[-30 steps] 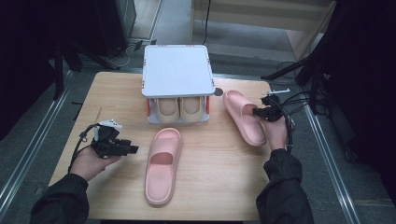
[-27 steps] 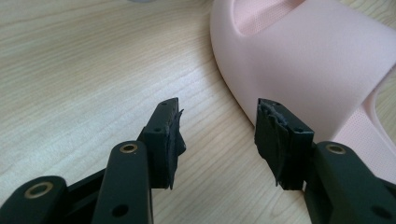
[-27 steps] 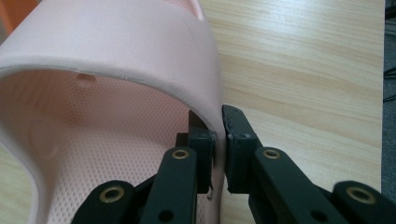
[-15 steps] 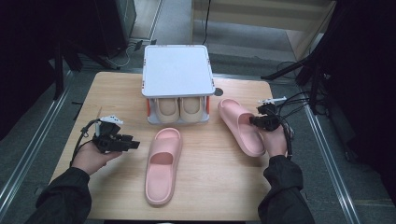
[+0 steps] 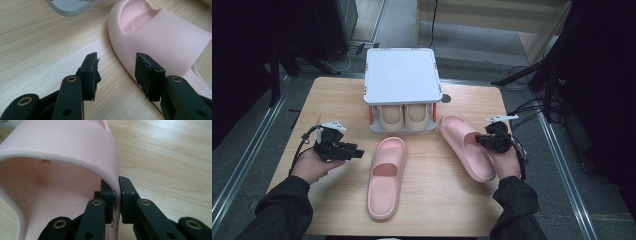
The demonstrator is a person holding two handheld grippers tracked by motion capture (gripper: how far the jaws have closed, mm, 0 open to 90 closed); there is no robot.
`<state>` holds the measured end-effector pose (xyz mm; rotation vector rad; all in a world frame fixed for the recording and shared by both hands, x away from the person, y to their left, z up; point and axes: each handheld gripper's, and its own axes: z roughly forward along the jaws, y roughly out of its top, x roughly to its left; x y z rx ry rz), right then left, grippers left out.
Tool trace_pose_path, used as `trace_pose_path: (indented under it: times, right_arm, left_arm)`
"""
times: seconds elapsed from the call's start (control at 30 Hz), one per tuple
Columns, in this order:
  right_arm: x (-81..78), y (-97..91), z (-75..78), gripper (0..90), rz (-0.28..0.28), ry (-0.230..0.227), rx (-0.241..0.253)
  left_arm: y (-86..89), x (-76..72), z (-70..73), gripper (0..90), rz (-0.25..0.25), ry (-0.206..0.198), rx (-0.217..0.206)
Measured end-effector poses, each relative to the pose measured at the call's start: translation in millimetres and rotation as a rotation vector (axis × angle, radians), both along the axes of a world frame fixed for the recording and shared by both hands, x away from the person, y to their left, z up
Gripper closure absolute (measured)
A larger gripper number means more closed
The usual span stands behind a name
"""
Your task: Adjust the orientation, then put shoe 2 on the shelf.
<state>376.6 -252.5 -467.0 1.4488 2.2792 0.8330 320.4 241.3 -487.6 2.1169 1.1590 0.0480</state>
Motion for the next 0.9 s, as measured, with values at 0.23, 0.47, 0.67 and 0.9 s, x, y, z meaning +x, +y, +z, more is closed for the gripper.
trace_pose_path:
  times: [0.23, 0.47, 0.67, 0.9]
  right_arm:
    - [-24.5, 13.3, 0.4, 83.7, 0.042, -0.002, 0.005]
    - [-41.4, 20.9, -1.5, 83.6, 0.060, 0.007, -0.002]
    - [-53.0, 30.9, -1.6, 83.6, 0.086, 0.006, -0.005]
    - [-57.7, 47.3, -4.6, 83.5, 0.129, 0.010, -0.021]
  left_arm:
    - [-1.4, -0.9, -0.8, 53.4, -0.004, 0.003, 0.003]
    - [-3.4, -2.3, -0.3, 56.1, -0.024, -0.001, 0.006]
    - [-5.6, -4.4, -0.7, 67.3, -0.050, -0.022, 0.011]
    - [-8.5, -5.0, -4.8, 72.9, -0.079, -0.008, 0.007]
